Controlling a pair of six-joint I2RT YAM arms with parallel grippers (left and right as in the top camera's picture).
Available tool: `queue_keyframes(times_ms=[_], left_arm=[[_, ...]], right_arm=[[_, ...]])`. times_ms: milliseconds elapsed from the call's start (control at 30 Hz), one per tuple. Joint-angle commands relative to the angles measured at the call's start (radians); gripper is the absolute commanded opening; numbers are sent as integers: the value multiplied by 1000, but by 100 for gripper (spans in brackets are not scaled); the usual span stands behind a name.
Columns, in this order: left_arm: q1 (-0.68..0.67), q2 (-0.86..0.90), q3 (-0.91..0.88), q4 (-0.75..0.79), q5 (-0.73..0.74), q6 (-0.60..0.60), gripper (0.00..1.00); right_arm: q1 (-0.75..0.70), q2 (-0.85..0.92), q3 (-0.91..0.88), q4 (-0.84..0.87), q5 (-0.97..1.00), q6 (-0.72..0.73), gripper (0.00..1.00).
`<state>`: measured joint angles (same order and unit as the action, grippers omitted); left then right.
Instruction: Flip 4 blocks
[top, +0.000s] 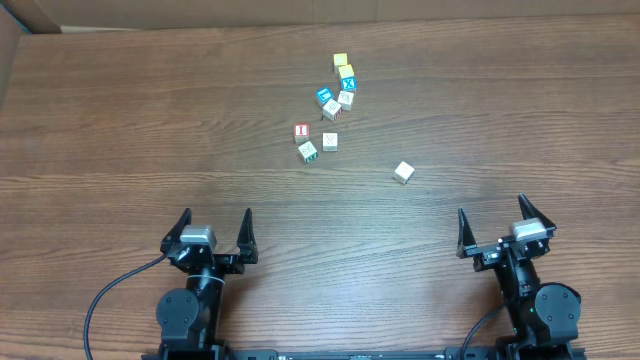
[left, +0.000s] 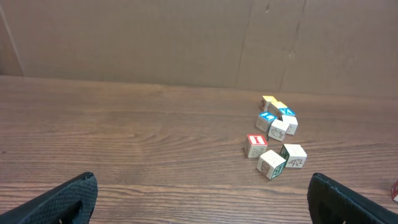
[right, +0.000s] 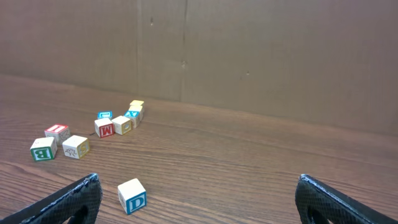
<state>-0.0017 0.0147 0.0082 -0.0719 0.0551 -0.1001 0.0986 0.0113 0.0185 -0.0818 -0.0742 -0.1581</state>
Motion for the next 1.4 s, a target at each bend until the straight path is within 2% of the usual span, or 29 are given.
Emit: queue_keyframes(times_ms=[0, 967, 1200, 1367], left_arm=[[8, -10, -3, -2, -4, 19, 100], [8, -10, -3, -2, -6, 19, 100], [8, -10, -3, 1, 16, 8, 100], [8, -10, 6, 1, 139, 6, 100]], right_arm=[[-5, -8, -11, 4, 5, -3, 100], [-5, -8, -11, 4, 5, -3, 100], [-5, -8, -11, 5, -14, 110, 100], [-5, -8, 11, 2, -86, 118, 100]])
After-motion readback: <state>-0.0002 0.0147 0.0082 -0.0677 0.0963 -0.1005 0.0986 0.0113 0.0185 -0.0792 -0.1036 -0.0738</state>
